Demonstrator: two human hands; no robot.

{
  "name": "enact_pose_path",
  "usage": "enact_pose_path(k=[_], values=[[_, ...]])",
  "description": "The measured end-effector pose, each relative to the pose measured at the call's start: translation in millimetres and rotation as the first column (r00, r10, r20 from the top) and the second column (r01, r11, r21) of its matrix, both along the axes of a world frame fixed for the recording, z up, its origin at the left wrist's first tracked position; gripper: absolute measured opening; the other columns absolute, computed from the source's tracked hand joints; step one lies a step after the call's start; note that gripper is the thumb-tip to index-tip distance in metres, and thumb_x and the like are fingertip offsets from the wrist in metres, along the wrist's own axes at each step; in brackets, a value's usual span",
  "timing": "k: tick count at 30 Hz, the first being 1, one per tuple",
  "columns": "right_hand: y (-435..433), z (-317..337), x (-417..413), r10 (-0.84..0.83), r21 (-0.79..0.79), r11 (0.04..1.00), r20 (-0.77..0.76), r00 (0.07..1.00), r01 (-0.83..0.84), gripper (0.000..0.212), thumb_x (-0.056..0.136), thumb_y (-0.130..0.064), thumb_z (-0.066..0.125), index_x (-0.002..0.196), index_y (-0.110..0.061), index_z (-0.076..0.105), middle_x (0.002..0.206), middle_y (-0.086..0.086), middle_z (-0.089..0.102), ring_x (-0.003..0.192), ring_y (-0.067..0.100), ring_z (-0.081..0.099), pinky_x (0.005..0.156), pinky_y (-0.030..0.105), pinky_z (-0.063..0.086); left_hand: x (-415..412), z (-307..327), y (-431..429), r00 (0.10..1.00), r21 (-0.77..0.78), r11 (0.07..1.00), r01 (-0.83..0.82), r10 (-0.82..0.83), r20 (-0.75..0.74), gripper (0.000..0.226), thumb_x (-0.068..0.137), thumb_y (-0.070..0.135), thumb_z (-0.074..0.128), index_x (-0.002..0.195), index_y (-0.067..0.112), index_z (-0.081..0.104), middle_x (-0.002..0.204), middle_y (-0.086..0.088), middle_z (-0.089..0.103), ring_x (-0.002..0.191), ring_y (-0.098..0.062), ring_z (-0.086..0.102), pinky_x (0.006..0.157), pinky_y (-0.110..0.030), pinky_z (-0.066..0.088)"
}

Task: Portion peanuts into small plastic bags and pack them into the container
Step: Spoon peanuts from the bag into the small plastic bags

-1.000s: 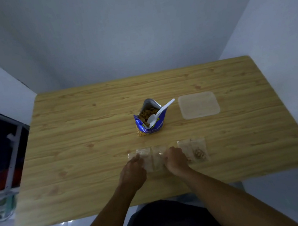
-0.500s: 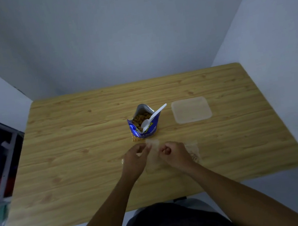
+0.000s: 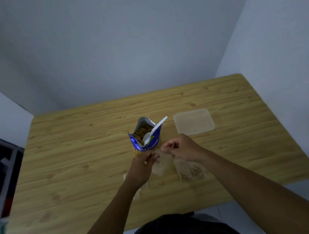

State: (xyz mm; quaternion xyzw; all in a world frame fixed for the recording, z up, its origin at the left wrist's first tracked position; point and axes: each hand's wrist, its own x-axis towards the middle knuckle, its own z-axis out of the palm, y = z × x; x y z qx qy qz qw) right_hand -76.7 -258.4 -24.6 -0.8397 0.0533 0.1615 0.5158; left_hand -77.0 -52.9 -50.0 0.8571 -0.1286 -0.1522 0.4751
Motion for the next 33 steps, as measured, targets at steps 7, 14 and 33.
enact_pose_path(k=[7, 14, 33], values=[[-12.8, 8.3, 4.4, 0.102, 0.008, 0.995, -0.040, 0.994, -0.102, 0.012, 0.085, -0.013, 0.079, 0.096, -0.016, 0.081, 0.085, 0.008, 0.078, 0.069, 0.012, 0.065, 0.069, 0.032, 0.057, 3.1, 10.1, -6.3, 1.000, 0.006, 1.000, 0.001, -0.001, -0.004, 0.012, 0.097, 0.019, 0.061, 0.091, 0.016, 0.071, 0.080, 0.011, 0.068, 0.074, 0.006, 0.058, 0.064, -0.007, 0.039], [-12.3, 10.7, 0.5, 0.044, -0.049, 0.998, -0.033, 0.998, -0.045, 0.005, 0.082, -0.019, 0.080, 0.077, -0.021, 0.080, 0.065, -0.010, 0.073, 0.062, -0.001, 0.065, 0.062, 0.024, 0.054, -7.9, 1.2, -19.1, 0.961, 0.099, 0.968, -0.229, 0.209, 0.179, 0.025, 0.087, 0.029, 0.073, 0.106, 0.015, 0.065, 0.103, 0.005, 0.056, 0.098, -0.011, 0.049, 0.084, -0.027, 0.041], [-17.5, 15.7, -12.5, -0.025, 0.036, 0.999, -0.116, 0.993, 0.029, 0.006, 0.086, -0.016, 0.080, 0.084, -0.010, 0.080, 0.070, 0.000, 0.076, 0.057, 0.011, 0.066, 0.063, 0.025, 0.056, -17.2, 21.8, -37.9, 0.993, -0.026, 0.997, -0.067, 0.065, -0.095, 0.032, 0.104, 0.029, 0.046, 0.087, 0.021, 0.072, 0.071, -0.001, 0.070, 0.060, -0.008, 0.063, 0.061, -0.032, 0.054]])
